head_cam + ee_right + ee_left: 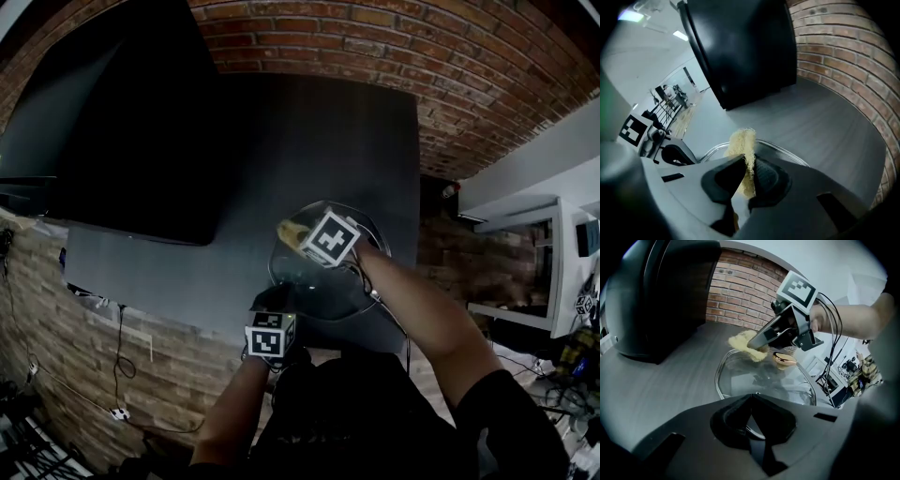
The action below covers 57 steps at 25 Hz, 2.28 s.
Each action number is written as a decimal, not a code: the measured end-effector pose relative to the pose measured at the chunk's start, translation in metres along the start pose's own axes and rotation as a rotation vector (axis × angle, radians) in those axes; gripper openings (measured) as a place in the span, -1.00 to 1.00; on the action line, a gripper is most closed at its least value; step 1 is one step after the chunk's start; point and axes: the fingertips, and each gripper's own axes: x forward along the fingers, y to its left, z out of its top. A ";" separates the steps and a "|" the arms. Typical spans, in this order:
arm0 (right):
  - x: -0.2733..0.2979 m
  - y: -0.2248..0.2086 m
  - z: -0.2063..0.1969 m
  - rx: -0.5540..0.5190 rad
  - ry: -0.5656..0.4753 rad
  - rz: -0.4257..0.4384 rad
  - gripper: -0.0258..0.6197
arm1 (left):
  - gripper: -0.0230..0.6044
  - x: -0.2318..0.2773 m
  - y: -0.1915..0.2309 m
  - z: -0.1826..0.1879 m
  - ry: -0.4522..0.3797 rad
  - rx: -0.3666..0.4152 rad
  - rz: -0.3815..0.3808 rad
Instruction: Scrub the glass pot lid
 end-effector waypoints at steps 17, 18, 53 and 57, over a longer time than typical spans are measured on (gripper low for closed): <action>0.000 -0.042 -0.028 0.128 0.053 -0.046 -0.76 | -0.82 0.001 0.006 -0.006 0.011 -0.022 0.004; -0.004 -0.047 -0.032 0.150 0.048 -0.052 -0.76 | -0.82 0.001 0.005 -0.005 0.008 -0.021 0.003; -0.081 -0.110 -0.132 0.384 -0.088 -0.298 -0.77 | -0.82 0.003 0.001 -0.003 0.006 -0.002 0.057; -0.088 -0.096 -0.096 0.284 -0.183 -0.274 -0.77 | -0.82 0.001 0.002 -0.004 -0.004 0.011 0.072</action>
